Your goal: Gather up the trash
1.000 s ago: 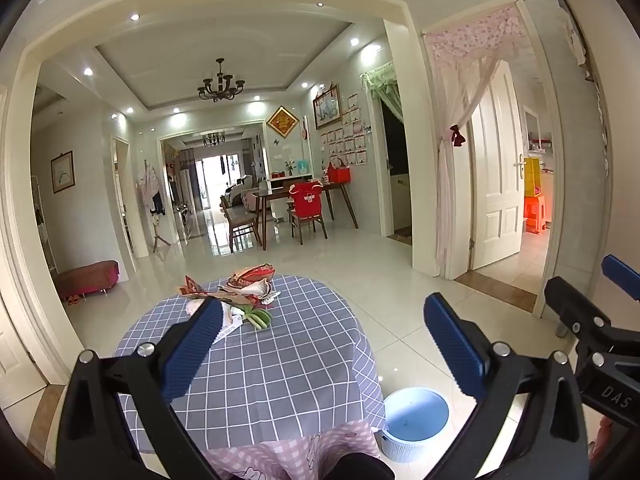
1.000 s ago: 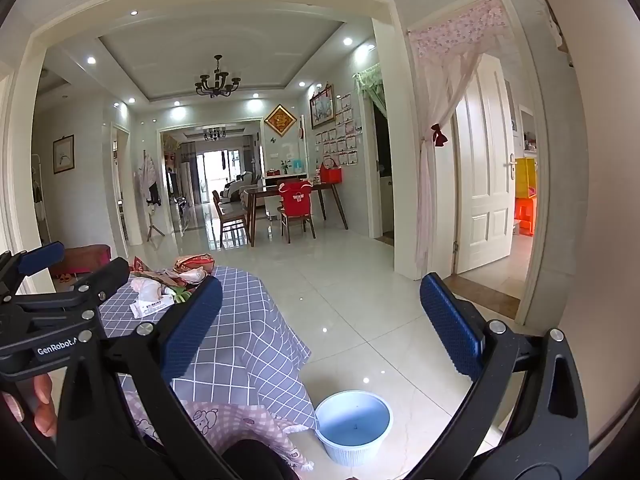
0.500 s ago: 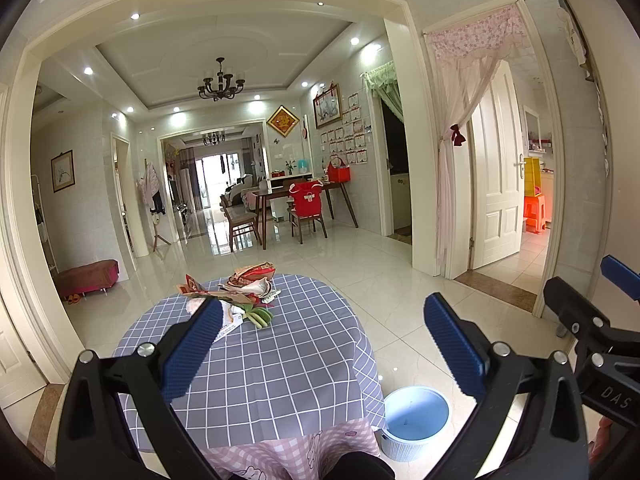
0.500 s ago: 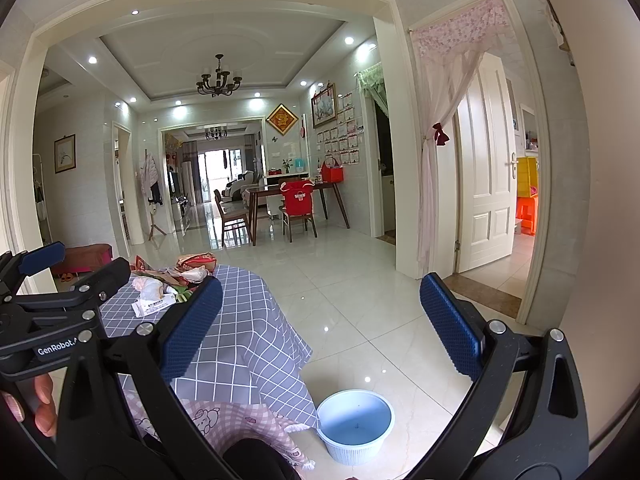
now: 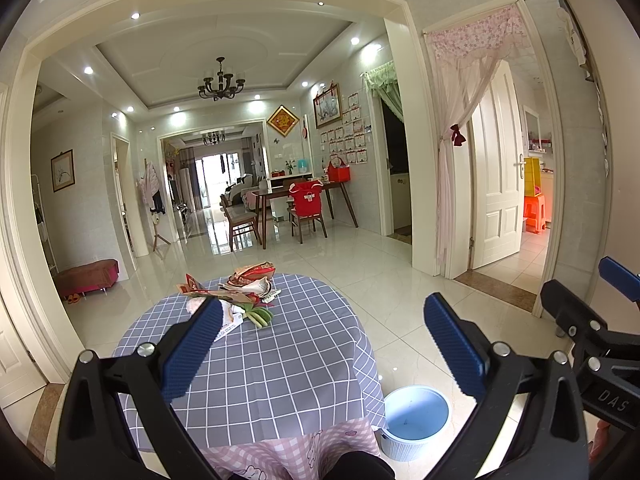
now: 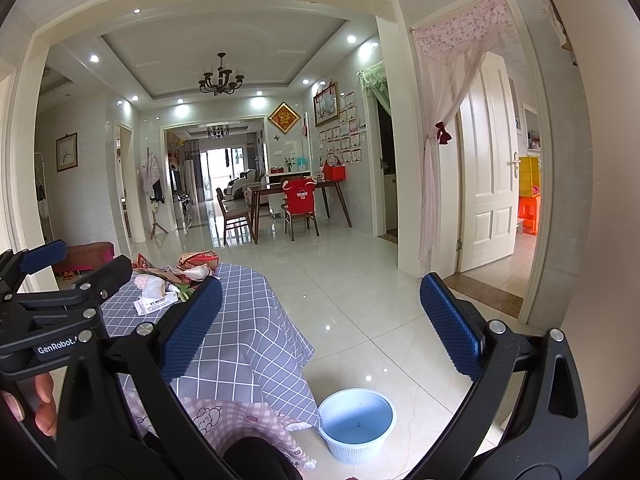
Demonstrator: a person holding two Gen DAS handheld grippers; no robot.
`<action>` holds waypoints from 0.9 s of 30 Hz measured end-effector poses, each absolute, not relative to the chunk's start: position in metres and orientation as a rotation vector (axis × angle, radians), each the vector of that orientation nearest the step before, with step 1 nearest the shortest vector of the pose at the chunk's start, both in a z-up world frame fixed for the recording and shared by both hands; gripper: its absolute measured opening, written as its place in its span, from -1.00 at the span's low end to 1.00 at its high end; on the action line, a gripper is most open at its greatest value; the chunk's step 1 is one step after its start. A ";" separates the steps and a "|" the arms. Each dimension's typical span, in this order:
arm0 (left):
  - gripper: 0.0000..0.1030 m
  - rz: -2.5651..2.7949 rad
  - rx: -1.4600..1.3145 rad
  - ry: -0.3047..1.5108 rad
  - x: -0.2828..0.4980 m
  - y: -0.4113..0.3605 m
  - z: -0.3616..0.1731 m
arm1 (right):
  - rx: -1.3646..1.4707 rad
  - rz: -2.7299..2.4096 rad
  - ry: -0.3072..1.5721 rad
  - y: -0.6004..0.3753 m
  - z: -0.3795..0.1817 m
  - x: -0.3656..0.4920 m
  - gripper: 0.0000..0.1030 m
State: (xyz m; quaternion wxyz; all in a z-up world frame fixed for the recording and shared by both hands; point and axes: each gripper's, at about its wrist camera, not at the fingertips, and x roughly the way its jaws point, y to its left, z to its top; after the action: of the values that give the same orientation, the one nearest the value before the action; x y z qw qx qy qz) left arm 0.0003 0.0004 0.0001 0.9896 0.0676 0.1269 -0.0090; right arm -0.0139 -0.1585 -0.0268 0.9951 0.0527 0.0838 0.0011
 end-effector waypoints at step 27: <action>0.92 -0.020 0.137 0.257 0.000 0.000 0.000 | 0.104 0.006 0.171 -0.150 -0.025 -0.012 0.88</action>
State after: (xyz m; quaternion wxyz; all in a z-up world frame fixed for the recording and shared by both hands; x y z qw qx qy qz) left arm 0.0003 0.0005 0.0001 0.9894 0.0681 0.1279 -0.0098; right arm -0.0116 -0.1500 -0.0255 0.9950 0.0519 0.0852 0.0029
